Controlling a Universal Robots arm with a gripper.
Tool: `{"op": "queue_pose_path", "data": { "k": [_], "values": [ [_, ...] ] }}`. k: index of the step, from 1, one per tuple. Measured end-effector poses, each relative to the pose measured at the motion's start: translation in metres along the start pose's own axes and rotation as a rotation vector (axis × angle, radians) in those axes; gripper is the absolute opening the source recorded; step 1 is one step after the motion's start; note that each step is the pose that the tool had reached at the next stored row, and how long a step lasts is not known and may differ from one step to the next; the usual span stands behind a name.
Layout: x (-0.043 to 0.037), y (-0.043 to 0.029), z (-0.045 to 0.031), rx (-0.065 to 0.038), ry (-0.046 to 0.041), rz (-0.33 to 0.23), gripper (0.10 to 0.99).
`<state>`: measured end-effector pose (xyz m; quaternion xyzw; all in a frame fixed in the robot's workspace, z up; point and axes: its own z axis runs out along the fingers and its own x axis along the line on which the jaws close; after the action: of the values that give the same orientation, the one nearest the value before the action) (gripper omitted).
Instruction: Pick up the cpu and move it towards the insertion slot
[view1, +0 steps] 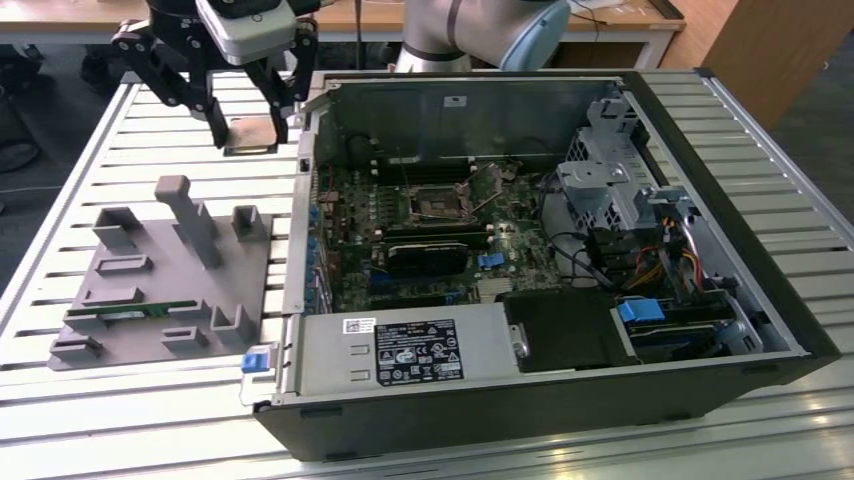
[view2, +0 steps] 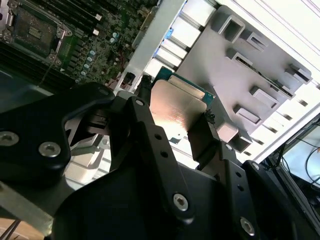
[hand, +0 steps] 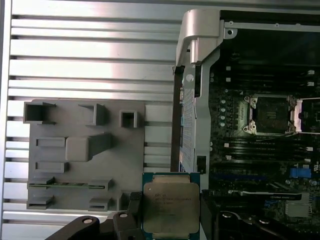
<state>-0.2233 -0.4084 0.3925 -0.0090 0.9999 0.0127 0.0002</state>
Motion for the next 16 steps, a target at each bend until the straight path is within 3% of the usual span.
{"op": "queue_pose_path", "data": {
  "k": [16],
  "values": [
    [-0.0120, -0.0002, 0.0000, 0.000, 0.0000, 0.000, 0.541]
  ]
}}
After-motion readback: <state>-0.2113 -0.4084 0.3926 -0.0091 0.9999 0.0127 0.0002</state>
